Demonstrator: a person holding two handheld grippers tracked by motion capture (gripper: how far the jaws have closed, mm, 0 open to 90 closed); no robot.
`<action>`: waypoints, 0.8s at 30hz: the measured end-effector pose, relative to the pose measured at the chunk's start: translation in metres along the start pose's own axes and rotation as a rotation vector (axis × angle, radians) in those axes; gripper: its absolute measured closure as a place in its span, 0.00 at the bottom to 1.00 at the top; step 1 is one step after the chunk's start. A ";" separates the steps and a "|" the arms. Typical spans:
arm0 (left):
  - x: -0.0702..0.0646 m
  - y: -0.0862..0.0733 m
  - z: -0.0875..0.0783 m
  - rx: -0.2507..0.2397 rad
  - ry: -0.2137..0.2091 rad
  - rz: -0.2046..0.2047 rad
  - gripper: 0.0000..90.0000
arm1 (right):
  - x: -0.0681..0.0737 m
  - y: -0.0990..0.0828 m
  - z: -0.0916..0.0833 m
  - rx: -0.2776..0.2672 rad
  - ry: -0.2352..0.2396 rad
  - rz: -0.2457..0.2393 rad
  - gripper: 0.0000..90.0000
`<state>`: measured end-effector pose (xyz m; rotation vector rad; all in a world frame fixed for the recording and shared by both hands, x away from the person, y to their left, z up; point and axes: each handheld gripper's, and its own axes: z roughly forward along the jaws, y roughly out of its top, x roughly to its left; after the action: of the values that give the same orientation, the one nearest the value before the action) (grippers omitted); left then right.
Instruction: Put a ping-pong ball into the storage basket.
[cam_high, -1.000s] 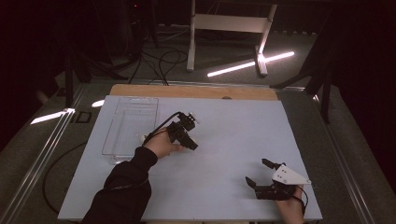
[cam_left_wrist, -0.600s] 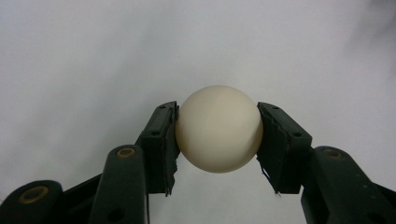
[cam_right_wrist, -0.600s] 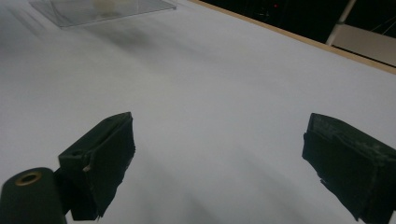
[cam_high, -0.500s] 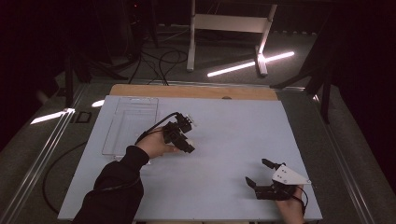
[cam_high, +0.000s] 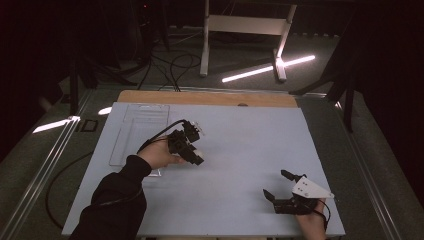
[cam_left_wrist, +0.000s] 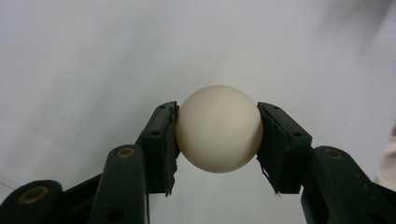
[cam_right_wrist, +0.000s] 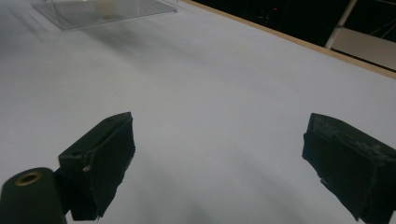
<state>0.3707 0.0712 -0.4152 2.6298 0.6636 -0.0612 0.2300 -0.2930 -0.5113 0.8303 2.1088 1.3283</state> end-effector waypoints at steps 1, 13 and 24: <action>0.000 -0.001 -0.001 0.004 0.003 0.003 0.58 | 0.000 0.000 0.000 -0.001 0.001 0.000 0.10; -0.004 -0.006 -0.022 -0.004 -0.025 0.039 0.58 | 0.000 0.000 0.000 -0.004 0.003 -0.004 0.10; -0.002 -0.018 -0.040 -0.026 -0.024 0.039 0.58 | 0.001 0.001 0.000 -0.002 0.003 -0.009 0.10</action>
<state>0.3578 0.1013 -0.3854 2.6122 0.6011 -0.0726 0.2297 -0.2921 -0.5109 0.8179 2.1110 1.3280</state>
